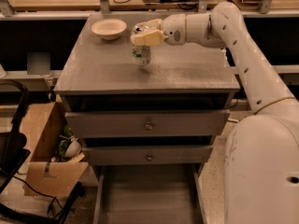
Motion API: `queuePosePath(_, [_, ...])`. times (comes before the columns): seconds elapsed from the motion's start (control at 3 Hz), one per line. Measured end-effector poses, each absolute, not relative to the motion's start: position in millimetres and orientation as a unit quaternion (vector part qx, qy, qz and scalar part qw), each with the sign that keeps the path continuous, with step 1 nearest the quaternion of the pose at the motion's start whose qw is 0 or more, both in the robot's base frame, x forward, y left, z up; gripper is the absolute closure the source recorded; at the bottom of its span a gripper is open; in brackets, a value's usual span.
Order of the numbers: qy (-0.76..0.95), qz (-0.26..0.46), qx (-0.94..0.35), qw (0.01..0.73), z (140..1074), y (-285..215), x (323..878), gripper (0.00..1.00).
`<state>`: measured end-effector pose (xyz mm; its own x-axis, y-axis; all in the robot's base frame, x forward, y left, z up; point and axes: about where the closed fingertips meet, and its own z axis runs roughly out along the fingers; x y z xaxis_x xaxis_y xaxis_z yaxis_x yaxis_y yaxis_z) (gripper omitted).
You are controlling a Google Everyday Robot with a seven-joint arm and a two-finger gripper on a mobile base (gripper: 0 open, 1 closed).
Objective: Pick 7up can from bottom drawer and place on counter
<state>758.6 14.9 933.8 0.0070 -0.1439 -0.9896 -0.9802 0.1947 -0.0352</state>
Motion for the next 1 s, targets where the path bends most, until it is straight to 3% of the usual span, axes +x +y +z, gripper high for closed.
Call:
queuePosePath(0.33, [0.574,0.409,-0.490,0.513,932.8,21.0,758.3,0.51])
queuePosePath(1.0, [0.572,0.413,-0.493,0.510,931.1,30.3,757.7,0.00])
